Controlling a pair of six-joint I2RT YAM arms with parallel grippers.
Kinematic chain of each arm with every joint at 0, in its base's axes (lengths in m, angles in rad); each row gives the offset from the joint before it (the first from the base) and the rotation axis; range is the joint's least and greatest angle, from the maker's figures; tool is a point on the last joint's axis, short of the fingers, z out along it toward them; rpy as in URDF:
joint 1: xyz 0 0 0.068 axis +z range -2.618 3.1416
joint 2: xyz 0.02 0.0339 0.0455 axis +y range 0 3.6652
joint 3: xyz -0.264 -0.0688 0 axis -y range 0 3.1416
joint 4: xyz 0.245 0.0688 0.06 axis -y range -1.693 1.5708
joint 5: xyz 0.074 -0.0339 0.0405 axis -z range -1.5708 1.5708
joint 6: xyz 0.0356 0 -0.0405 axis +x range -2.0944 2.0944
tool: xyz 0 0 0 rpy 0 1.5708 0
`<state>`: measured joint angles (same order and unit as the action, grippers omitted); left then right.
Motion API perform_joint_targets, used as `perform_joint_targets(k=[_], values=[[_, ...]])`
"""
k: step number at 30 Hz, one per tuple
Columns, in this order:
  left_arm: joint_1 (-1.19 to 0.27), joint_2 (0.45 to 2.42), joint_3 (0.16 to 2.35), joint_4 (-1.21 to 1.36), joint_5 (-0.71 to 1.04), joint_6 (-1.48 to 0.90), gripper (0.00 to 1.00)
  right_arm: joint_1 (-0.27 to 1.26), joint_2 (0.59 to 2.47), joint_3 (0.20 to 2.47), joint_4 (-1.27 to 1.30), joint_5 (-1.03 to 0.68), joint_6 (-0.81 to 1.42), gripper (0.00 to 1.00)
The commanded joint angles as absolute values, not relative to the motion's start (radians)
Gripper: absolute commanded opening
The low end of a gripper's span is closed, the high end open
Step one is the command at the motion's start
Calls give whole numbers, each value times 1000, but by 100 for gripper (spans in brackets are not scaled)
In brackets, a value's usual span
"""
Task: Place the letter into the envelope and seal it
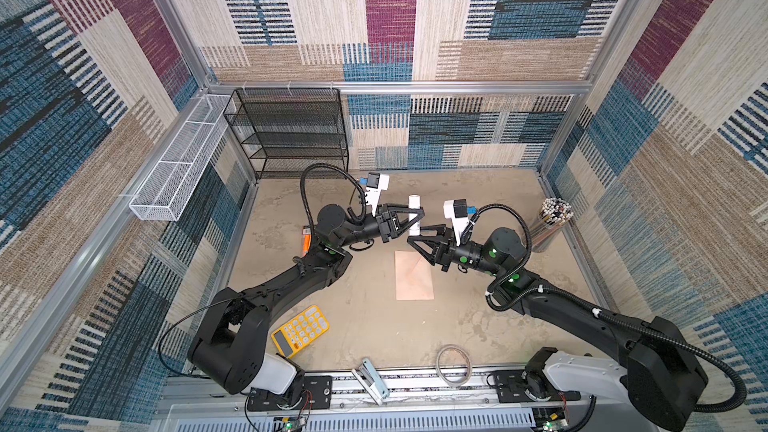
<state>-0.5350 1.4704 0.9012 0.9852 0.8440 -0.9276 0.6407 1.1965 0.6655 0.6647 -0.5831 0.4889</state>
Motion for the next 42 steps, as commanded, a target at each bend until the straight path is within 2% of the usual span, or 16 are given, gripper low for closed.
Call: perform_joint_targets(k=[1,8,15,18,24,34,38,42], values=[[-538,1473,910,1023,857,-930,0,642,1197,672,713,-595,500,37],[-558,1460,915,919,848,-853,0,640,1190,680,701,-586,496,25],[-593,1373,921,590,699,-640,0,642,1156,723,586,-495,448,18],[-608,1326,921,476,590,-583,0,642,1135,750,500,-399,417,14],[-675,1287,934,365,399,-506,0,713,1124,876,287,-82,312,8],[-738,1306,934,376,235,-532,0,892,1214,1043,132,421,188,6],[-750,1318,934,385,205,-543,0,933,1268,1104,72,557,178,7],[-753,1332,916,425,198,-568,0,945,1287,1113,60,584,172,10]])
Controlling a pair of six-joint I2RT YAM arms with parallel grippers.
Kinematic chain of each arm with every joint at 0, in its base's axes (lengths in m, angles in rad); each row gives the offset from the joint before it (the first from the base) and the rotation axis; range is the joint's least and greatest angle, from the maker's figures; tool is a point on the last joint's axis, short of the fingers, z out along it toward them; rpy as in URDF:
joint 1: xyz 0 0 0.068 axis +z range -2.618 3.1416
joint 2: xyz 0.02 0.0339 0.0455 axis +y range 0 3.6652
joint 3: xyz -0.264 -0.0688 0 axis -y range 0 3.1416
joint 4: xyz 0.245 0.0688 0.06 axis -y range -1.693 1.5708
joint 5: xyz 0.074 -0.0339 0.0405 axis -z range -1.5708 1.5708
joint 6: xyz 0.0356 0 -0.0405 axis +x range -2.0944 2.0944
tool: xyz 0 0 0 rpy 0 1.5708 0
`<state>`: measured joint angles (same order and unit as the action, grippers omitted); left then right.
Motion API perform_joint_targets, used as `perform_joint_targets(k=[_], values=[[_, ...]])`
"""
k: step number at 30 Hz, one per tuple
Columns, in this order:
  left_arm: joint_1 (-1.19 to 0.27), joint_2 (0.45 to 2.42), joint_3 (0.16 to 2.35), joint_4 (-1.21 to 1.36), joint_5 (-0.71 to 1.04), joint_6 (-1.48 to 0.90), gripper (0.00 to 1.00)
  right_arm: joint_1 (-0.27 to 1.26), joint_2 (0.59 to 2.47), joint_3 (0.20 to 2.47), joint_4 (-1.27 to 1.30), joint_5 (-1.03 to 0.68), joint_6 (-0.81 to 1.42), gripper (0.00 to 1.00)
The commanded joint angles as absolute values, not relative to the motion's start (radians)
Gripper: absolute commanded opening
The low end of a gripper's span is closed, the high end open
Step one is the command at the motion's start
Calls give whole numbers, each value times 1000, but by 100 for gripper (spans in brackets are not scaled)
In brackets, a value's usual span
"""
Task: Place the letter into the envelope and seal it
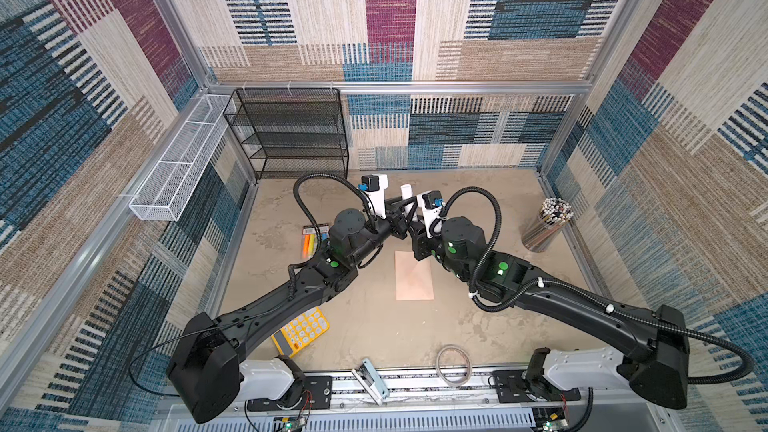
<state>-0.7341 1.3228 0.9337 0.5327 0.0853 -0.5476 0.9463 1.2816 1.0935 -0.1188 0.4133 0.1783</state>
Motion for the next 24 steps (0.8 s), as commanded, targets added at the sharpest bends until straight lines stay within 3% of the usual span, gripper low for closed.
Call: perform_joint_targets(k=[1,9,12,16,24], values=[[-751,1325,911,428,189,-560,0,945,1280,1100,73,565,160,14],[-632,1265,916,464,295,-588,0,937,1189,919,206,256,71,49],[-580,1254,924,489,370,-643,0,908,1144,853,239,114,100,57],[-554,1241,937,504,443,-669,0,844,1079,757,327,-80,149,62],[-535,1311,927,712,649,-764,0,708,1099,702,529,-441,306,58]])
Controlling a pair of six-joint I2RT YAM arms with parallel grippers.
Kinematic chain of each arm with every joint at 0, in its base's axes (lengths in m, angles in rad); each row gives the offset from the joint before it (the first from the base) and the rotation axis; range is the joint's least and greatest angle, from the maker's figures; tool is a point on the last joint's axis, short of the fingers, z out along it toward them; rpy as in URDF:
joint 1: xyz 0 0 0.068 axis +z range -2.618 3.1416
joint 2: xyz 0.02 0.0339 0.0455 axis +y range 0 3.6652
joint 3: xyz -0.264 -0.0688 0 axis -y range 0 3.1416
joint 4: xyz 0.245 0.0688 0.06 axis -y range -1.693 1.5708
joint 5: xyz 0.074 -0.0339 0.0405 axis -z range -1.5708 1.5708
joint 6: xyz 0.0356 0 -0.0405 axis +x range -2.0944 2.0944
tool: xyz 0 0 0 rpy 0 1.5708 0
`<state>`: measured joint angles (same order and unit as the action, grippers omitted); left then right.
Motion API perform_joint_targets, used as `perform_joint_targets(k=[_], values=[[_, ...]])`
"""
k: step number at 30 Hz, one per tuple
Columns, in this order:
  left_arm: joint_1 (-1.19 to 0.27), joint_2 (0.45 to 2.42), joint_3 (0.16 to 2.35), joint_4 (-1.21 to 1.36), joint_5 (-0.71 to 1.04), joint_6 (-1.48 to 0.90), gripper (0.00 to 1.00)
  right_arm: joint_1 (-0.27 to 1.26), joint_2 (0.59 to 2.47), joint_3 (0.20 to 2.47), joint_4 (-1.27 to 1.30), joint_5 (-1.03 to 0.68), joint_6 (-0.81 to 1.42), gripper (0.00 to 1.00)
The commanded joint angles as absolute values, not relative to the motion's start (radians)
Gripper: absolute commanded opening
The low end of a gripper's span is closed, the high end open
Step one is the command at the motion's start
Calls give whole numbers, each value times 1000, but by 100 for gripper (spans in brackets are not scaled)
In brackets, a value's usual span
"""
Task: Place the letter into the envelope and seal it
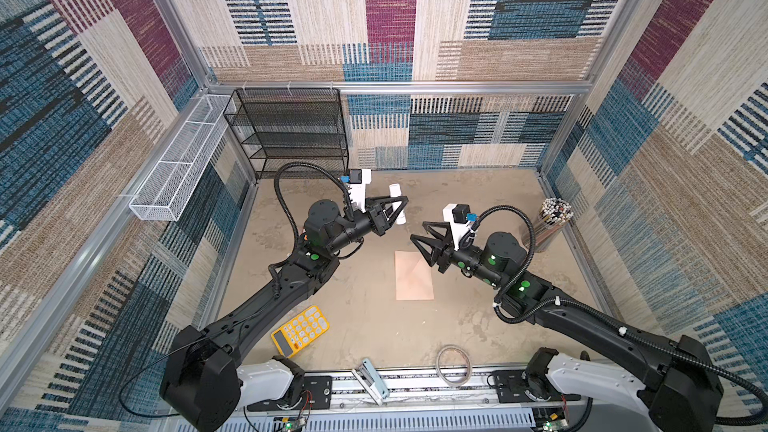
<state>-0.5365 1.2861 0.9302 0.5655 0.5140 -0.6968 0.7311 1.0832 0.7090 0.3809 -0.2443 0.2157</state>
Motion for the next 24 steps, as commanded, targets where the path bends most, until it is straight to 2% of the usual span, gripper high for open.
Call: perform_joint_targets(k=[1,6,16,24], values=[[-535,1325,924,740,669,-784,0,699,1107,700,561,-474,329,57],[-535,1382,895,895,708,-870,0,668,1153,702,641,-564,414,58],[-536,1416,886,974,735,-915,0,650,1198,708,682,-612,478,61],[-537,1435,882,1010,744,-934,0,641,1213,709,723,-625,507,54]])
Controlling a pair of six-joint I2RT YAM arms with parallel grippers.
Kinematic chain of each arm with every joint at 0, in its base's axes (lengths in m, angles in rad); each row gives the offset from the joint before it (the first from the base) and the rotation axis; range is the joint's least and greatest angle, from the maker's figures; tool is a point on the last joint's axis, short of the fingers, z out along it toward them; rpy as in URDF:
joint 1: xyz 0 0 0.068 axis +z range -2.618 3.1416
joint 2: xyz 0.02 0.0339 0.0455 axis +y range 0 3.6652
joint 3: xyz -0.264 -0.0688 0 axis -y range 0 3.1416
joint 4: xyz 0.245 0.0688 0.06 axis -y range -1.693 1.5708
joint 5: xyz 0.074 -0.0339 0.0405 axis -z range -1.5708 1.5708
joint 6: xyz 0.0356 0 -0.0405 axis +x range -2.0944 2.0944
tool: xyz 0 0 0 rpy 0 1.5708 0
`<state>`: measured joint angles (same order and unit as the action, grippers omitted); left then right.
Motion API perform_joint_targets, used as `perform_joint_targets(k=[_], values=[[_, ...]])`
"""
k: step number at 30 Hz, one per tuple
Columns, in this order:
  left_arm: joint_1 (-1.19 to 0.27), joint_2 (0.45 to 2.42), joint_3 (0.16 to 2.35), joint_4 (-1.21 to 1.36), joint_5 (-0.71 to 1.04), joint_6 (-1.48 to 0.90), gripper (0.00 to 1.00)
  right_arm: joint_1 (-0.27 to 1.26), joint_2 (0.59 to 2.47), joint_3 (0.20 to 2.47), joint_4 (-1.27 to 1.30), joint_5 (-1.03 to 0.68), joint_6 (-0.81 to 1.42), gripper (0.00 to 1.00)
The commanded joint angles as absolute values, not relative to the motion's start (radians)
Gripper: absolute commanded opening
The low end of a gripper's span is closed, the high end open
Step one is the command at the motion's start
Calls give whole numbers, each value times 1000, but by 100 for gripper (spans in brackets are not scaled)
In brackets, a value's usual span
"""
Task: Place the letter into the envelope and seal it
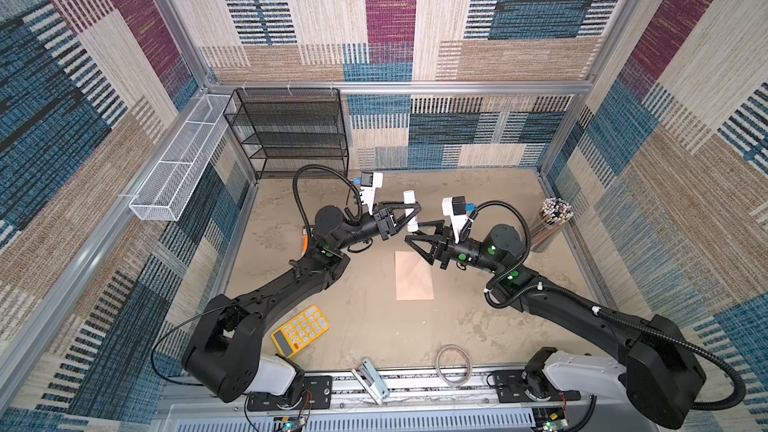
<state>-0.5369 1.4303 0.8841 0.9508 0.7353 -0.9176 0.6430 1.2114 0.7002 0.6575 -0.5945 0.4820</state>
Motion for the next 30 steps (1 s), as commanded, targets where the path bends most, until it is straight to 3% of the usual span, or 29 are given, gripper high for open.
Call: perform_joint_targets(k=[1,15,24,30], values=[[-537,1435,883,1013,746,-936,0,640,1214,709,723,-624,509,53],[-553,1447,881,978,749,-907,0,627,1220,721,706,-609,513,27],[-579,1437,887,877,702,-830,0,626,1182,741,628,-539,482,18],[-624,1401,910,690,613,-682,0,644,1136,773,496,-396,440,14]])
